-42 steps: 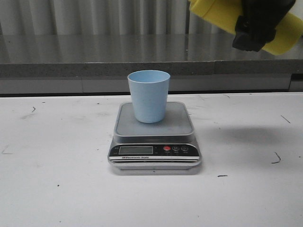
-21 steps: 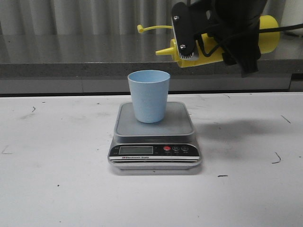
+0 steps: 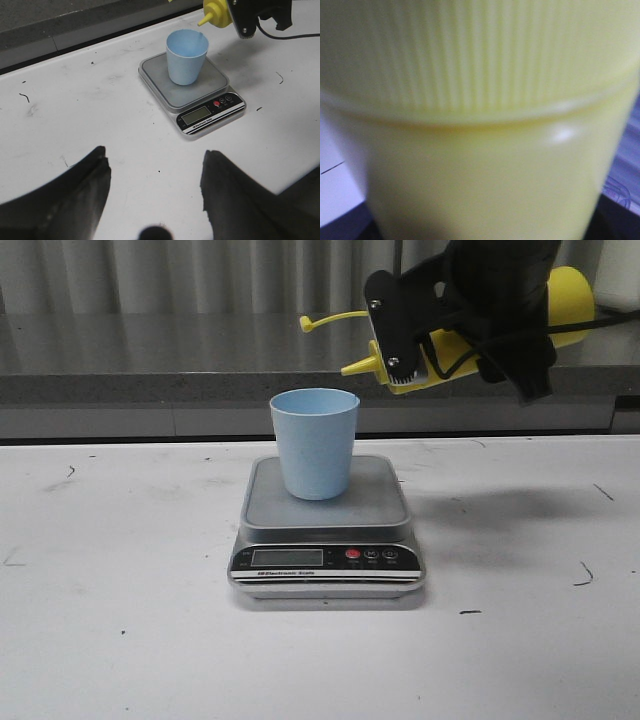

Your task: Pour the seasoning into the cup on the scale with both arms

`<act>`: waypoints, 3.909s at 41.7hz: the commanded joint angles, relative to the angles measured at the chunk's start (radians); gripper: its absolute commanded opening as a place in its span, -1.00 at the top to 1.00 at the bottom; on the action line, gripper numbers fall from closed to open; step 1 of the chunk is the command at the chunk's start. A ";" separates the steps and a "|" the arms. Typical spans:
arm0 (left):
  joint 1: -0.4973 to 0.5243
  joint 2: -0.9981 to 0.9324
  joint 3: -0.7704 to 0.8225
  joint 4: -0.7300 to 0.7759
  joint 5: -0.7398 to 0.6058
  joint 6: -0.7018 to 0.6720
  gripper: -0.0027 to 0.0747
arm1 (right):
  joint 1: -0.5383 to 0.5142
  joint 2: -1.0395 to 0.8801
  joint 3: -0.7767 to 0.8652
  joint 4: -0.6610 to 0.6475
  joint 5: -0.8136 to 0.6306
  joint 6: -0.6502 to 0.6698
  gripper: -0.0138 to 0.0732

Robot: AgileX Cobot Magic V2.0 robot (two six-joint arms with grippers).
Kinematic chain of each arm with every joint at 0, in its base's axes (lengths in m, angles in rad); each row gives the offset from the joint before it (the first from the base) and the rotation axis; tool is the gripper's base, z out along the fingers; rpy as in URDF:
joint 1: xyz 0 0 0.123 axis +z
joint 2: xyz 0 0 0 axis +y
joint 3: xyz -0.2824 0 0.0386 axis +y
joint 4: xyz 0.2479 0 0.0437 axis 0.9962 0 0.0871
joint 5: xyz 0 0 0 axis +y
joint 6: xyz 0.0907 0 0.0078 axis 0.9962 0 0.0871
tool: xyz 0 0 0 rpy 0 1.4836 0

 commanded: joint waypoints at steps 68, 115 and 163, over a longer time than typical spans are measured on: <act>-0.005 0.001 -0.026 -0.004 -0.067 -0.004 -0.10 | -0.558 -0.482 0.480 0.748 -1.089 0.525 -0.03; -0.005 0.001 -0.025 -0.004 -0.067 -0.004 -0.10 | -0.659 0.102 0.468 0.999 -1.904 0.335 -0.04; -0.005 0.001 -0.025 -0.004 -0.067 -0.004 -0.10 | -0.648 -0.069 0.455 0.858 -1.309 0.478 -0.71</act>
